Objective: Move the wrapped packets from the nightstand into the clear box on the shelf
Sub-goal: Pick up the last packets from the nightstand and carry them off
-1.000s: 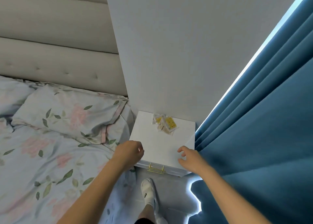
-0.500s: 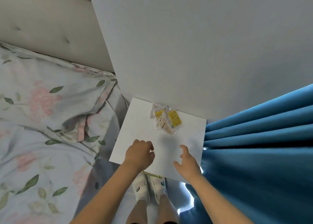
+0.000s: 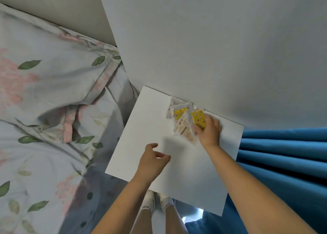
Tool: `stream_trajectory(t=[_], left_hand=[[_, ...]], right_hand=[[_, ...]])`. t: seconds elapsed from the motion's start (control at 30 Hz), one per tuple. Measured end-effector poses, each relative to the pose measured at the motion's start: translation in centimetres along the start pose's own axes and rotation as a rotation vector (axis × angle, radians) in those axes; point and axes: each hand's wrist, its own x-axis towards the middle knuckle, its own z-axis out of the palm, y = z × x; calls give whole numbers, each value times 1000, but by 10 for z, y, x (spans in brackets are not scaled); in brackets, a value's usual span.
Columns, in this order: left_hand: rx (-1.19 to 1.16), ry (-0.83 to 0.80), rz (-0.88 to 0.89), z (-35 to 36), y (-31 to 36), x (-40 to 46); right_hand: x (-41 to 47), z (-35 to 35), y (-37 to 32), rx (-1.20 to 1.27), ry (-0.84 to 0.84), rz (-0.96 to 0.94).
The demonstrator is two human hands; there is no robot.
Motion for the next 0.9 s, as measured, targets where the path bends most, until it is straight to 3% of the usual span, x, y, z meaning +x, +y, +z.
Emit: stream_trajectory(t=[0.2, 0.3, 0.5, 0.63, 0.8, 0.83, 0.9], left_hand=[[-195, 26, -101, 16, -6, 23], [-278, 25, -126, 31, -1, 38], [-193, 208, -24, 68, -1, 72], [-363, 186, -65, 69, 12, 73], [-526, 129, -134, 68, 10, 76], [-402, 185, -128, 63, 12, 73], [59, 319, -98, 54, 12, 69]], right_hand=[[16, 12, 2, -147, -107, 115], [10, 12, 3, -180, -150, 78], [-9, 23, 6, -325, -204, -26], [-20, 29, 9, -17, -197, -13], [-40, 39, 6, 460, -464, 18], [-45, 38, 3, 505, -533, 18], [-54, 33, -2, 536, -637, 21]])
